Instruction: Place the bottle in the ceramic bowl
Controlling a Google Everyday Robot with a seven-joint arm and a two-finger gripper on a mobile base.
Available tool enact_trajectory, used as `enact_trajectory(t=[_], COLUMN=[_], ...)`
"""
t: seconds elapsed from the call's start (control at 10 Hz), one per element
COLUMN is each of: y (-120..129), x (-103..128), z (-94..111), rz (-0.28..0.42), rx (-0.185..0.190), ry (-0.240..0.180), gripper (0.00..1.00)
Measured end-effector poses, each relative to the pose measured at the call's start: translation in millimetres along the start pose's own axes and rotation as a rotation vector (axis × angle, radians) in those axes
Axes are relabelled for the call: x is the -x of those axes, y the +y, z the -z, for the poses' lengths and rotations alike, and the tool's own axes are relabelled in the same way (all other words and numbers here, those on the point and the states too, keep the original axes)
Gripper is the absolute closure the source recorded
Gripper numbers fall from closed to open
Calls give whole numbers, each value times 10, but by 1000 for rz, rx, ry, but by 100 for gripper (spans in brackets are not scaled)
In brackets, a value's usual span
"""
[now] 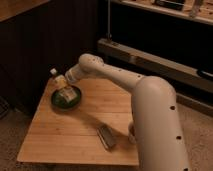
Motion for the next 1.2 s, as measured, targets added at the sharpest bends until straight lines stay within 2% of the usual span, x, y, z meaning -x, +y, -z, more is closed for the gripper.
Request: enact_trajectory(t=[0.1,0.3,0.4,0.5,0.7,0.8,0.9,1.2], y=[-7,-37,-25,-7,-38,-36,-46,-23], x=[-65,-128,-103,-82,-131,-165,-174,-152], z=[24,41,-18,-70,-69,-64,-59,-158], rz=[-1,1,5,5,1,0,1,6], rx=[-2,-7,-7,-5,-12,-12,-15,-16], ry=[4,5,8,11,14,16,16,21], gripper=[43,59,66,68,64,53,47,42])
